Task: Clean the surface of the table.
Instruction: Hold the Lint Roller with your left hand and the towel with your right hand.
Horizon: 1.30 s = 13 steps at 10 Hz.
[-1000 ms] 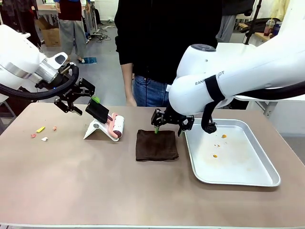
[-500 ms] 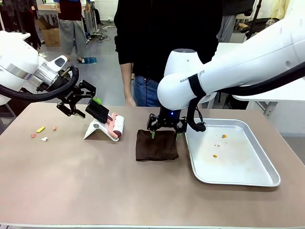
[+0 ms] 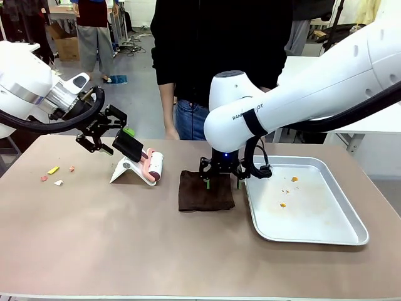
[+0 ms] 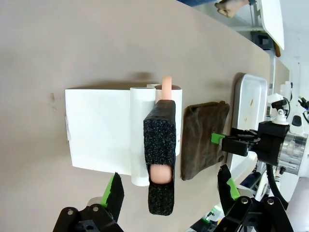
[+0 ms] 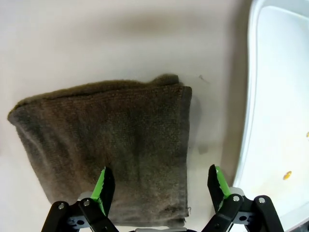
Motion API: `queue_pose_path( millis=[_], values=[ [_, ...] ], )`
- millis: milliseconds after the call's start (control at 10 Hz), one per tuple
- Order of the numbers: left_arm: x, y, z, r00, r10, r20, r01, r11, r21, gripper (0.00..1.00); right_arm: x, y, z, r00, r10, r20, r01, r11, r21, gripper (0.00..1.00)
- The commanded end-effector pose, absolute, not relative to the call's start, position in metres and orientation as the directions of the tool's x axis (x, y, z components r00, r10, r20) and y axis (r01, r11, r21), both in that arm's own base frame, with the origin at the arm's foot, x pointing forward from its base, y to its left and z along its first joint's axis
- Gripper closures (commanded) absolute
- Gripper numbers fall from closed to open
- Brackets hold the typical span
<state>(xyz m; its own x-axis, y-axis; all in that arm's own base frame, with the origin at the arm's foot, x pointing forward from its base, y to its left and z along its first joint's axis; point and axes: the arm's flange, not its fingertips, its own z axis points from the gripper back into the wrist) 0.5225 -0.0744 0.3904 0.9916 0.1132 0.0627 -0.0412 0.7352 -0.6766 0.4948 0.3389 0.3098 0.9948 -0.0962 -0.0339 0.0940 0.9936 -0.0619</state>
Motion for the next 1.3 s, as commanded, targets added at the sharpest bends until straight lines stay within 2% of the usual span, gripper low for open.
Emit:
queue_pose_path(
  millis=[0, 600, 700, 800, 900, 1000, 1100, 1200],
  values=[
    [0.525, -0.075, 0.390, 0.991, 0.109, 0.077, -0.027, 0.727, -0.687, 0.00, 0.490, 0.337, 0.304, 0.990, -0.136, -0.034, 0.133, 0.988, -0.072, 0.00],
    [0.528, -0.076, 0.389, 0.992, 0.107, 0.071, -0.030, 0.728, -0.685, 0.00, 0.488, 0.340, 0.297, 0.992, -0.128, -0.023, 0.127, 0.991, -0.029, 0.00],
    [0.530, -0.076, 0.388, 0.992, 0.108, 0.065, -0.035, 0.729, -0.684, 0.08, 0.488, 0.341, 0.297, 0.992, -0.123, -0.022, 0.122, 0.992, -0.018, 0.00],
    [0.531, -0.074, 0.387, 0.991, 0.119, 0.059, -0.045, 0.719, -0.694, 0.60, 0.488, 0.342, 0.296, 0.993, -0.120, -0.019, 0.120, 0.993, -0.007, 0.60],
    [0.530, -0.075, 0.388, 0.991, 0.120, 0.060, -0.045, 0.721, -0.691, 0.68, 0.488, 0.342, 0.296, 0.992, -0.120, -0.027, 0.121, 0.993, 0.013, 0.60],
    [0.530, -0.074, 0.388, 0.990, 0.121, 0.066, -0.042, 0.724, -0.689, 1.00, 0.488, 0.343, 0.295, 0.992, -0.116, -0.041, 0.117, 0.993, 0.030, 1.00],
    [0.530, -0.074, 0.387, 0.991, 0.120, 0.067, -0.041, 0.724, -0.689, 1.00, 0.488, 0.343, 0.294, 0.992, -0.117, -0.050, 0.119, 0.992, 0.041, 0.64],
    [0.530, -0.075, 0.387, 0.991, 0.119, 0.067, -0.041, 0.725, -0.687, 1.00, 0.488, 0.342, 0.293, 0.992, -0.112, -0.058, 0.115, 0.992, 0.052, 1.00]
  ],
)
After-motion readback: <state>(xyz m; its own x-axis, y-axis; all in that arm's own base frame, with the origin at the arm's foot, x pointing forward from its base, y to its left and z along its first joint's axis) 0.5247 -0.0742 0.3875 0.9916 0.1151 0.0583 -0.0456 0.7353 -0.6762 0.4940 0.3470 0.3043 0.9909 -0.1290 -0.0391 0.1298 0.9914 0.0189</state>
